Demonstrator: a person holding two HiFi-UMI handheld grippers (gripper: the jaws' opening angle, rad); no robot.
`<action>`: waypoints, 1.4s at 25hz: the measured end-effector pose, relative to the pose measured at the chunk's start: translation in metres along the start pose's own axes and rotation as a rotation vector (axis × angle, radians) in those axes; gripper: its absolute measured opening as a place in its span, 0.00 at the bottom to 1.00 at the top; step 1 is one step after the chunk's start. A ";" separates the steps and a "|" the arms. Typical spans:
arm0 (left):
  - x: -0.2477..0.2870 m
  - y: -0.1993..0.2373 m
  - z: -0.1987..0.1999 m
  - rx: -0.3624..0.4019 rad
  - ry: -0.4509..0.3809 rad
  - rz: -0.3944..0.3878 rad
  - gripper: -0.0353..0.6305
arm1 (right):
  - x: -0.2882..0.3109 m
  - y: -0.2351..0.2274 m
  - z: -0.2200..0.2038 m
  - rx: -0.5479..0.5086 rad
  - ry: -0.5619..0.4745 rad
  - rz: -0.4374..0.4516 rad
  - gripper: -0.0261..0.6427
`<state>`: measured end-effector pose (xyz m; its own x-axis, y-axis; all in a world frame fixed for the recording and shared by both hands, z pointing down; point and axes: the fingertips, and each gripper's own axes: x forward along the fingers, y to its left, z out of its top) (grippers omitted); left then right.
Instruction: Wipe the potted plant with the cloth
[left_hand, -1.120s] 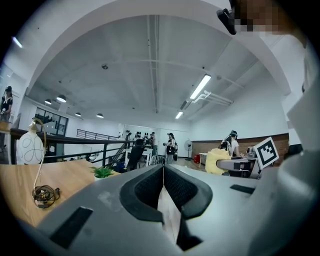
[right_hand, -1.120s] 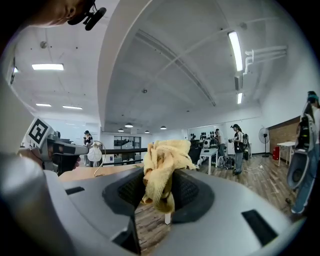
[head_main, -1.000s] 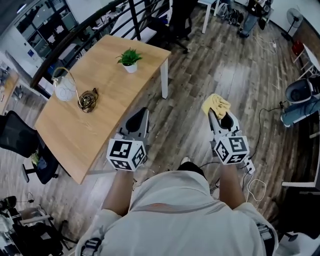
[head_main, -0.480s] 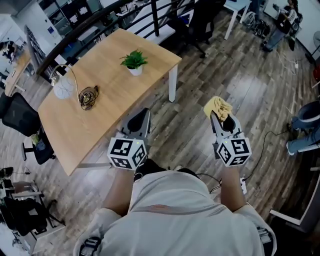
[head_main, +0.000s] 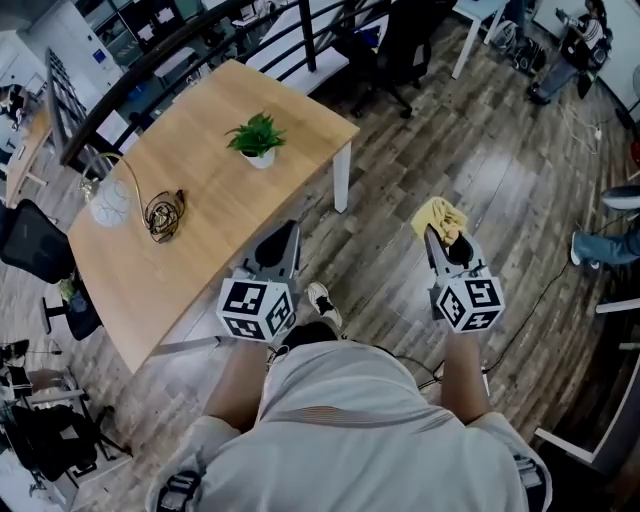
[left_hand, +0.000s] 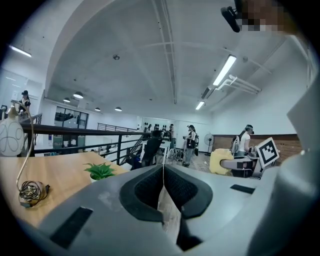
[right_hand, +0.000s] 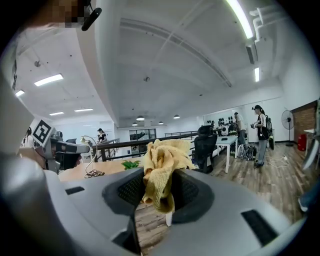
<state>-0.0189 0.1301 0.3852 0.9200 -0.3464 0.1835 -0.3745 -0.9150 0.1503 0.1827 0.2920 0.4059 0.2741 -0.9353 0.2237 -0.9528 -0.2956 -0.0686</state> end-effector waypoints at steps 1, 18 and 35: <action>0.010 0.005 0.001 -0.001 0.000 -0.004 0.08 | 0.009 -0.004 0.002 0.000 0.003 -0.004 0.32; 0.110 0.183 0.028 -0.083 -0.011 0.111 0.08 | 0.250 0.056 0.049 -0.142 0.095 0.242 0.31; 0.140 0.316 0.043 -0.093 0.051 0.619 0.08 | 0.474 0.124 0.068 -0.133 0.124 0.861 0.31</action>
<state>-0.0035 -0.2163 0.4169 0.5235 -0.7940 0.3091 -0.8467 -0.5252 0.0847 0.2036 -0.2013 0.4377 -0.5554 -0.7928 0.2509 -0.8314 0.5351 -0.1496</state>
